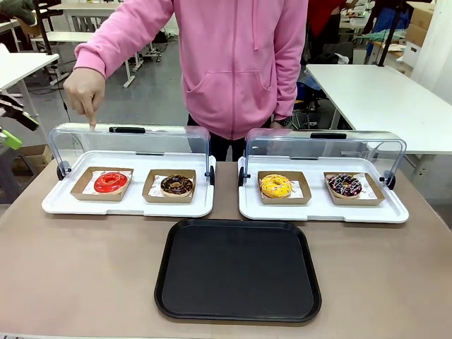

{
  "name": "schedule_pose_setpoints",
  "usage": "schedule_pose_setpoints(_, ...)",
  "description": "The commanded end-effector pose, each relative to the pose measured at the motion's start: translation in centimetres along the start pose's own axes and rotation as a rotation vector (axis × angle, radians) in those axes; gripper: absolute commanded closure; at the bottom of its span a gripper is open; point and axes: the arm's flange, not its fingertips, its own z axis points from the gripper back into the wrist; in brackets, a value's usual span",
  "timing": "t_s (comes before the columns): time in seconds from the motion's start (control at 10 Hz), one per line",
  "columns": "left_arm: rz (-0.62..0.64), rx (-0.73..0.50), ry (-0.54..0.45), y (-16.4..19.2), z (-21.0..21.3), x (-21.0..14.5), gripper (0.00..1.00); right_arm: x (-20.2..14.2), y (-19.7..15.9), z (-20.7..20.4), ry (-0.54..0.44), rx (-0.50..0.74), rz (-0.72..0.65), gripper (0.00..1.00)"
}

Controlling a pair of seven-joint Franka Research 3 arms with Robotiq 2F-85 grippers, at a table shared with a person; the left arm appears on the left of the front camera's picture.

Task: Move the first donut from the left to the tray.
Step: Pick up the Paper togo box containing the Donut indicated by the person and place it on the Handle tray.

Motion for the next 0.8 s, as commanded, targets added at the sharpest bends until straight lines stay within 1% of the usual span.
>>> schedule_pose_setpoints(0.0,-0.034,0.043,0.097,-0.9,-3.2,0.2,0.0,0.1,-0.1,-0.1,-0.027,-0.001,0.01,0.0)
schedule_pose_setpoints(0.1,-0.06,0.078,0.153,-0.8,-4.9,0.4,0.0,0.1,-0.1,-0.1,-0.027,-0.001,0.01,0.0)
schedule_pose_setpoints(0.5,-0.109,0.097,0.282,0.7,-11.0,-0.6,0.0,0.1,-0.1,-0.1,-0.027,-0.001,0.01,0.0)
schedule_pose_setpoints(0.7,-0.124,0.089,0.32,1.2,-13.5,-0.7,0.0,0.1,-0.1,-0.1,-0.027,-0.001,0.01,0.0)
